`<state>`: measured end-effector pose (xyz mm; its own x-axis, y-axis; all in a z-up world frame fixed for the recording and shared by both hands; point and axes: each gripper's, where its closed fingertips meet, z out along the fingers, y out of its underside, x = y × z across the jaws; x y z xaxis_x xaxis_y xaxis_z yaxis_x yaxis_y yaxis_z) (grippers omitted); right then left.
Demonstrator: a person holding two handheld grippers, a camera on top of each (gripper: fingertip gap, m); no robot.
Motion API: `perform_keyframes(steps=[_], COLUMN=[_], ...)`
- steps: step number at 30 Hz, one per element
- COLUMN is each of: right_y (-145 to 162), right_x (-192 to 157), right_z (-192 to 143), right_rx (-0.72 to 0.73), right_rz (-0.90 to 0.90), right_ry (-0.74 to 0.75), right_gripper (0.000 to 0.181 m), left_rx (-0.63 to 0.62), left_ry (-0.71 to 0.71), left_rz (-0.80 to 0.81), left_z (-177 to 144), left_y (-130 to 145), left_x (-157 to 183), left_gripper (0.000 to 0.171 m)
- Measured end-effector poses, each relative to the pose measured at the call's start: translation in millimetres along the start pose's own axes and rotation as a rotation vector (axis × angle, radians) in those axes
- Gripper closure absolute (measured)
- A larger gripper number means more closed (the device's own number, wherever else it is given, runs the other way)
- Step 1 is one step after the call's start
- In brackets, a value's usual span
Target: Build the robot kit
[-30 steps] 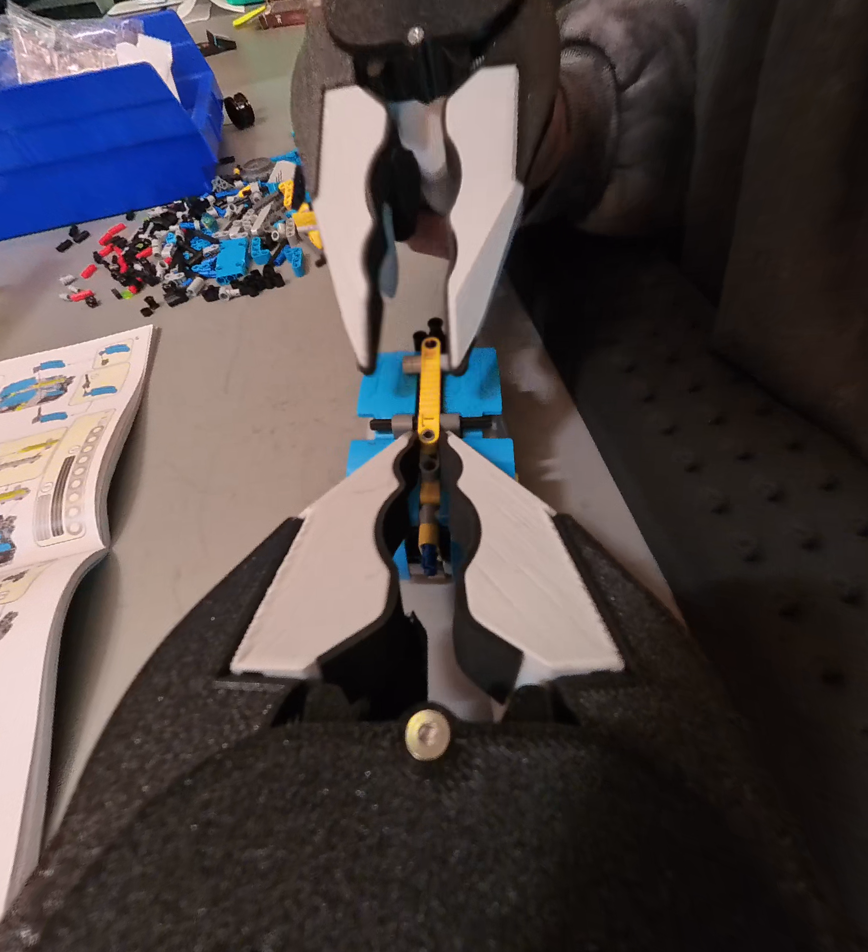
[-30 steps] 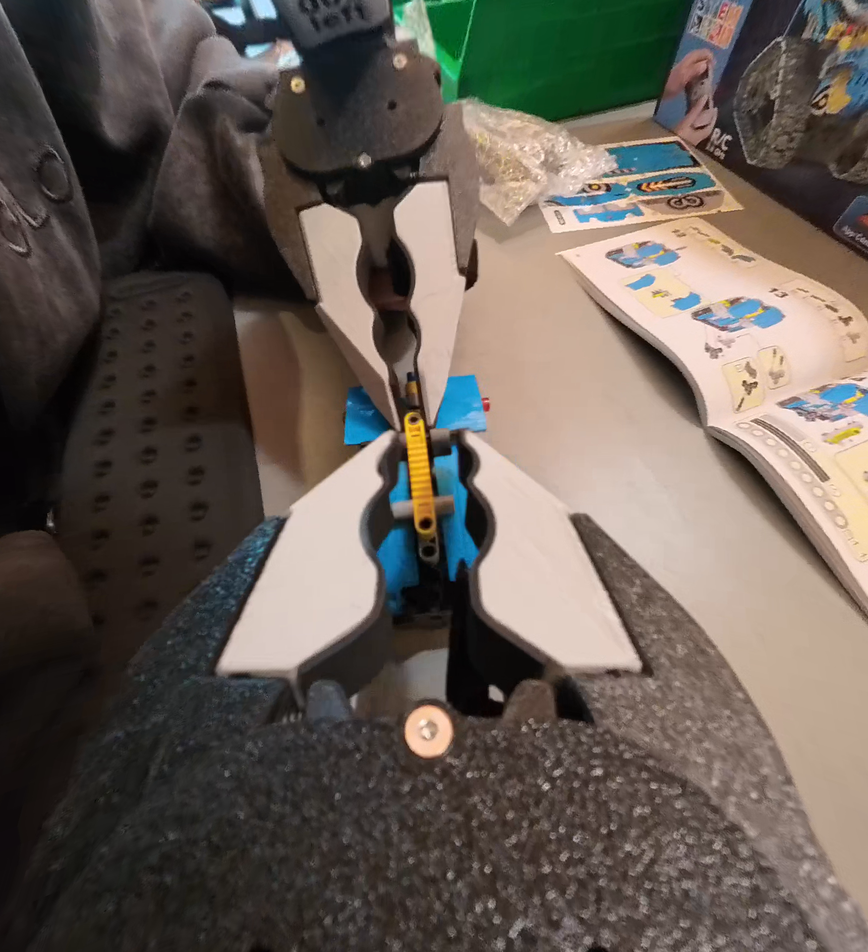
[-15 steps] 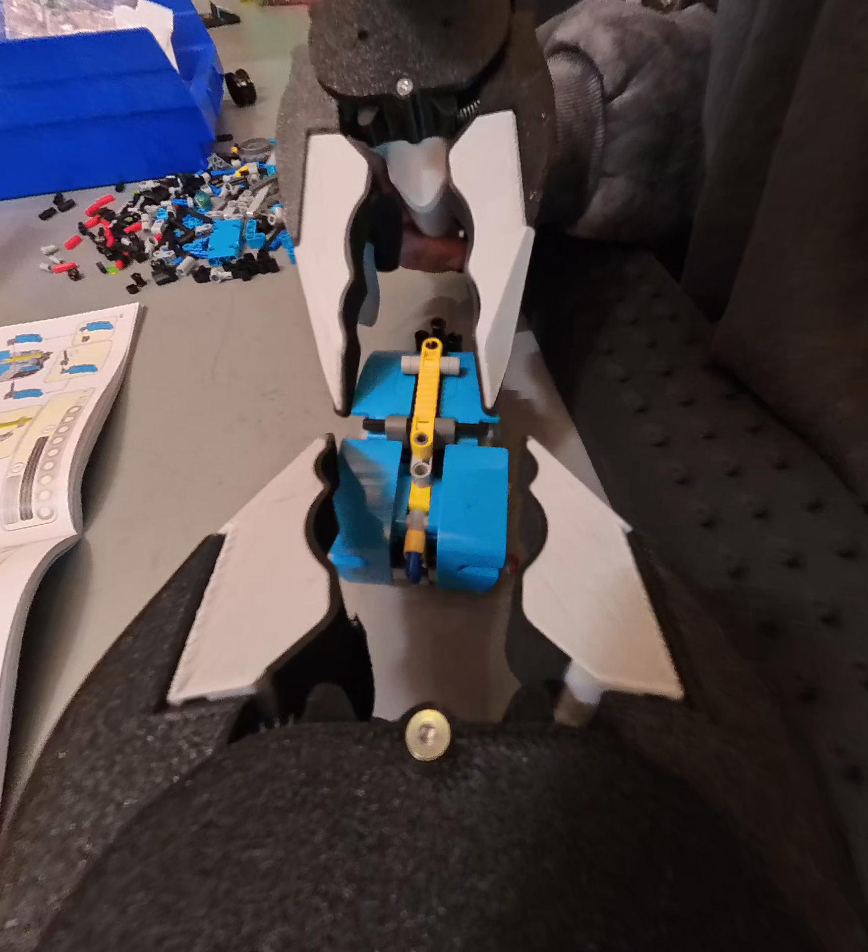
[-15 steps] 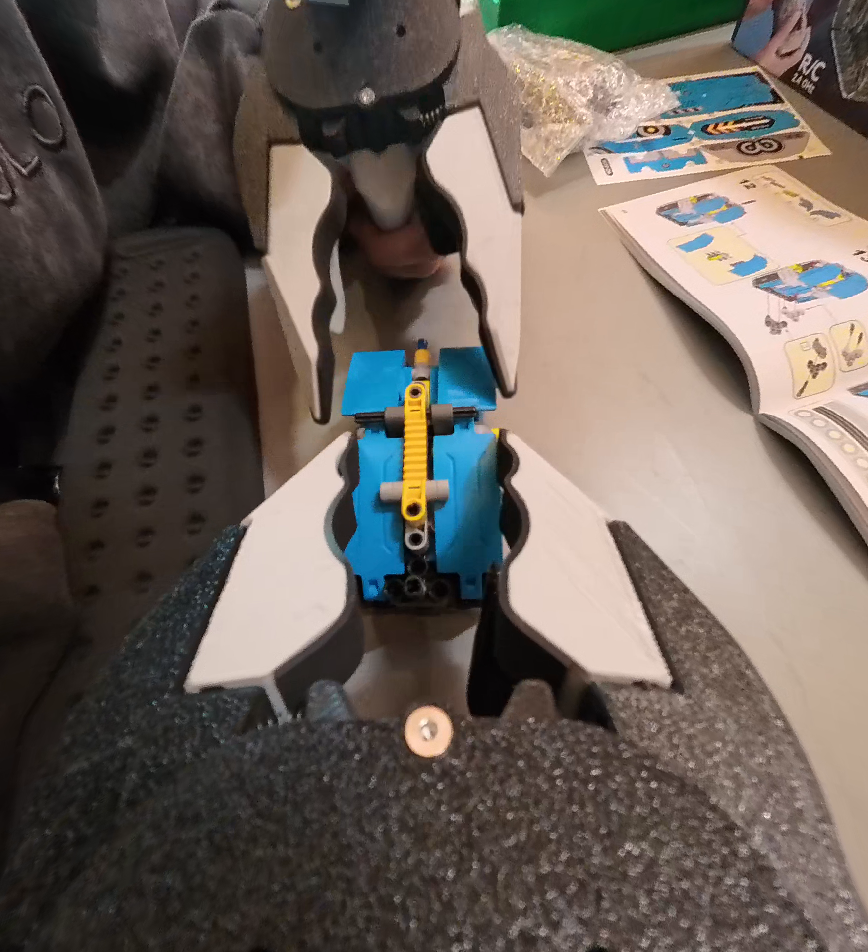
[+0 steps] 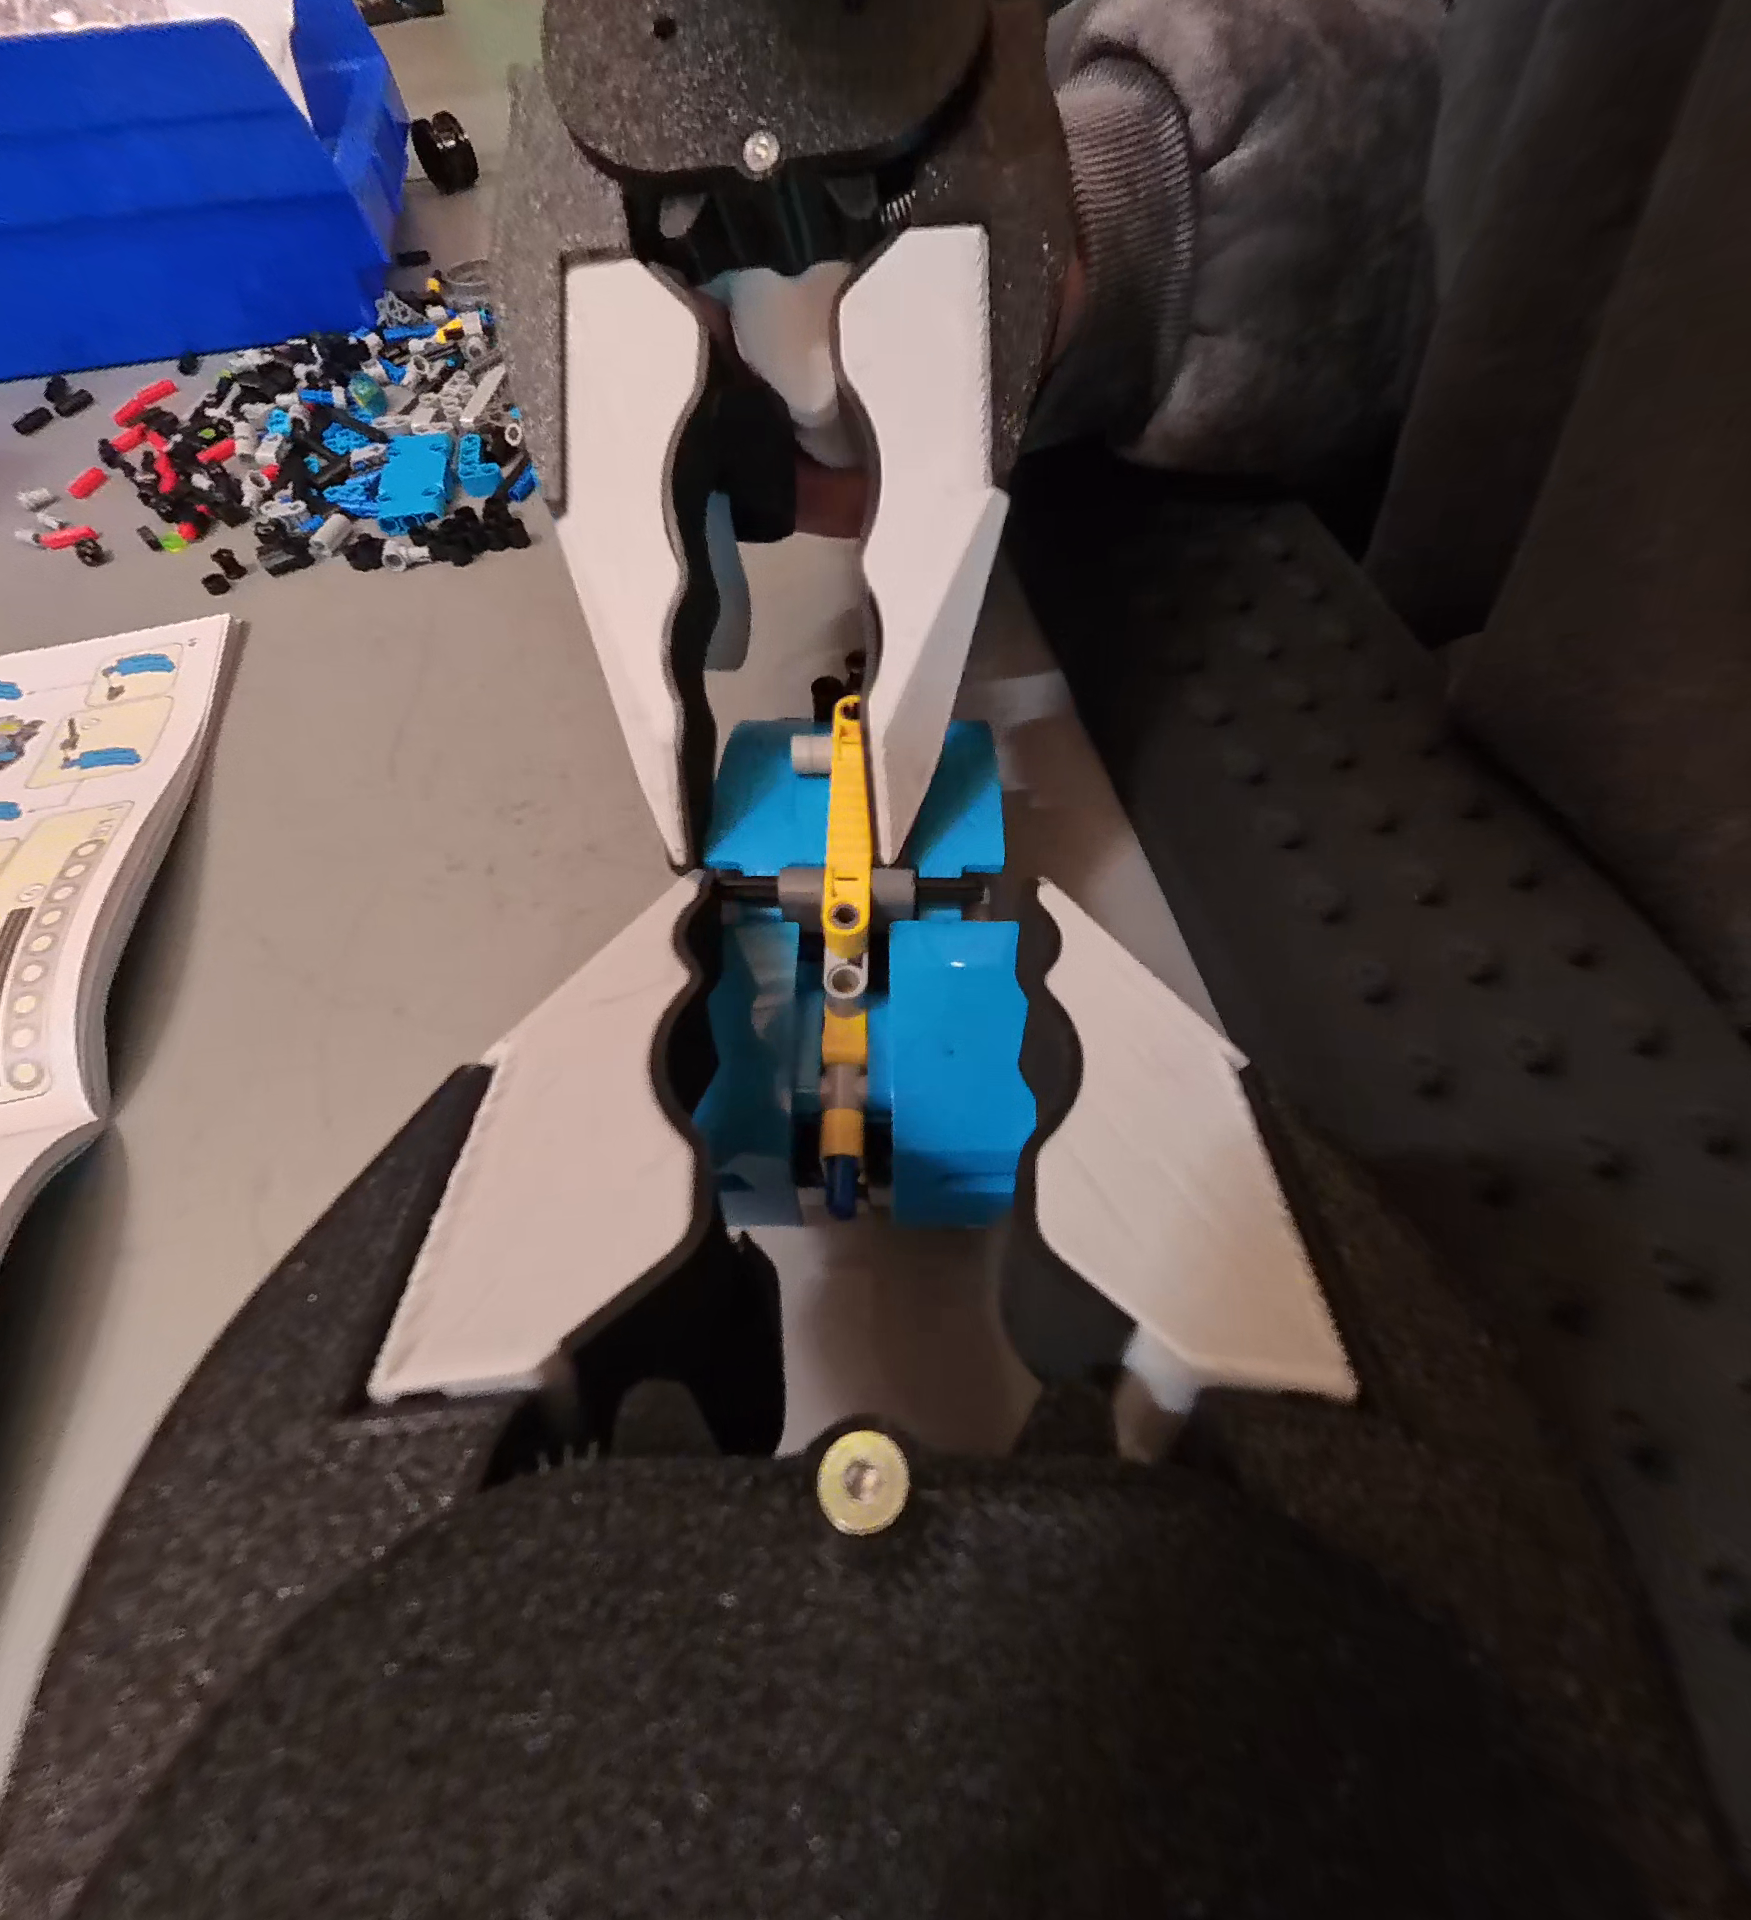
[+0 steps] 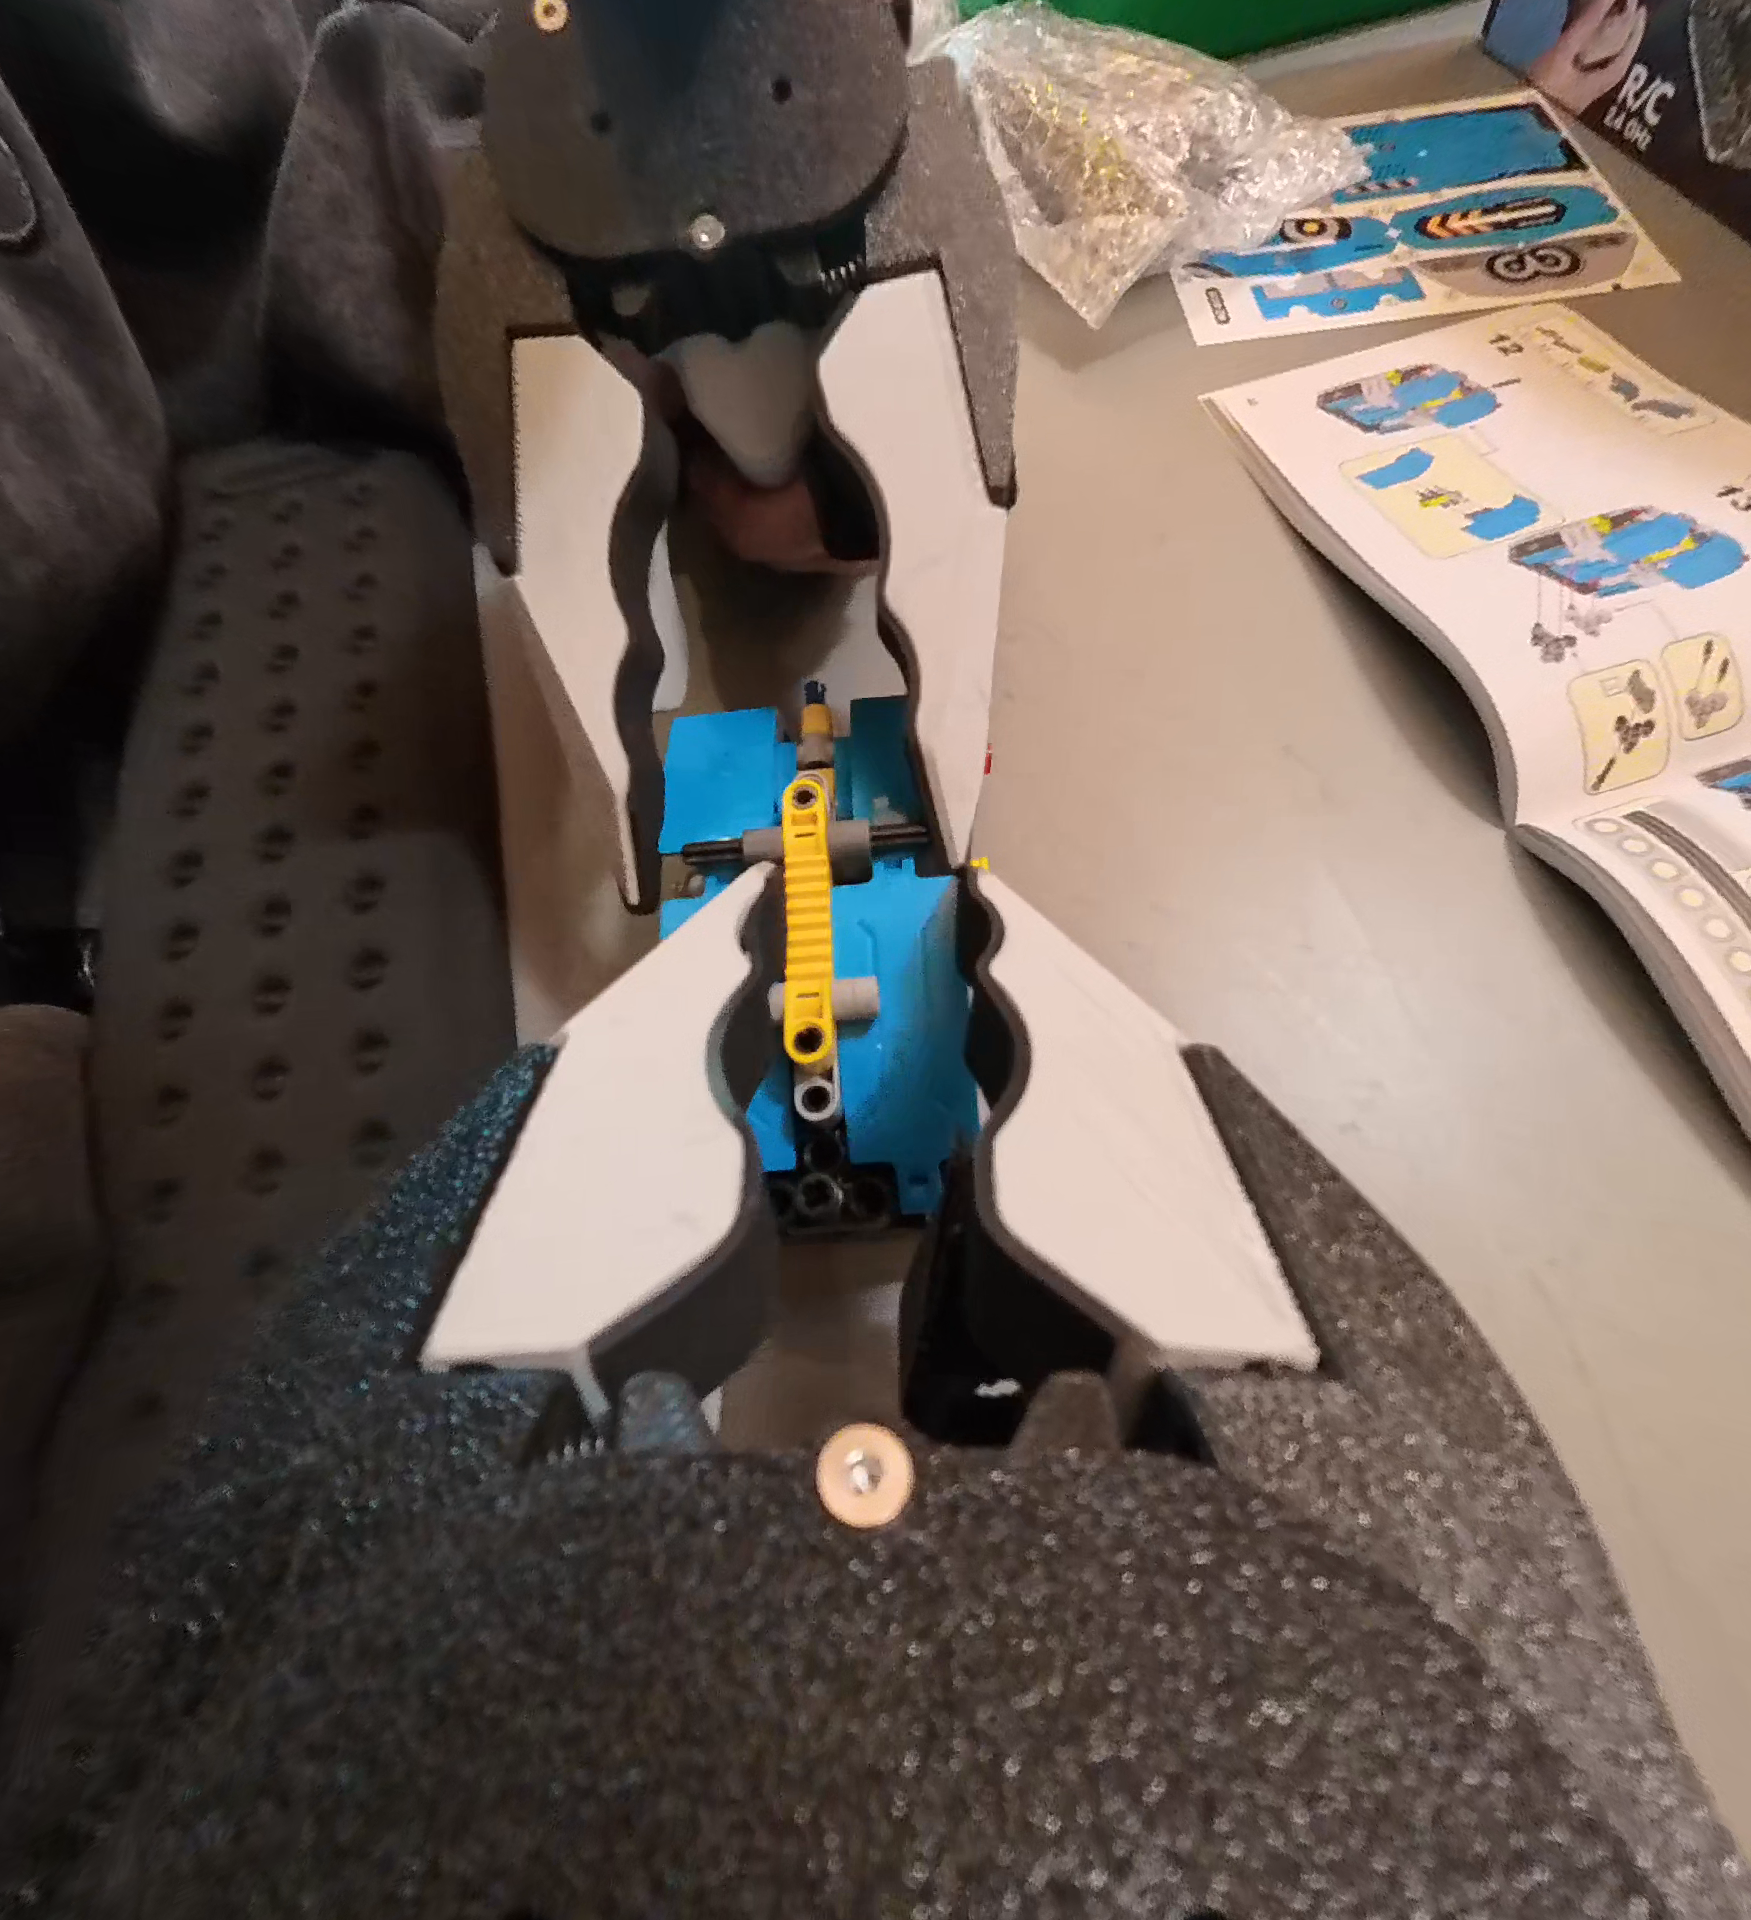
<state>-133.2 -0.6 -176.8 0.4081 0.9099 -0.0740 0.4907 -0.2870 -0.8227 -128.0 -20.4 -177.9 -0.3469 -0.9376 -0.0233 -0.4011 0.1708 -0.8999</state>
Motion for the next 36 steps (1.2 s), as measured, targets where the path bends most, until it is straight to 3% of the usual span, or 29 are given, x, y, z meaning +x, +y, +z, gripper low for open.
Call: perform_keyframes(steps=[11, 13, 17, 20, 24, 29, 36], right_y=[-4, -6, -9, -10, -11, -10, -14], right_x=[3, 7, 0, -7, -13, -9, -9], right_z=[0, -6, -27, -22, 1, 8, 10], right_rx=[0.082, 0.108, 0.169, 0.176, 0.142, 0.13, 0.132], right_rz=[0.076, 0.09, 0.137, 0.068, 0.012, 0.012, 0.021], right_ry=[0.007, 0.029, -0.038, -0.011, 0.019, 0.03, 0.026], right_gripper=[0.148, 0.132, 0.128, 0.121, 0.123, 0.132, 0.132], left_rx=[0.016, 0.025, 0.052, 0.045, -0.03, -0.098, -0.108], left_ry=[-0.002, -0.012, -0.008, -0.007, 0.01, -0.003, -0.003], left_rz=[0.007, 0.019, -0.032, -0.064, -0.086, -0.046, -0.045], left_z=[-3, -5, -14, -19, -20, -13, -12], left_y=[0, -1, -2, 2, 17, 27, 28], left_x=[1, 2, 0, -5, -5, -3, -4], left_gripper=[0.113, 0.112, 0.108, 0.1, 0.088, 0.095, 0.096])
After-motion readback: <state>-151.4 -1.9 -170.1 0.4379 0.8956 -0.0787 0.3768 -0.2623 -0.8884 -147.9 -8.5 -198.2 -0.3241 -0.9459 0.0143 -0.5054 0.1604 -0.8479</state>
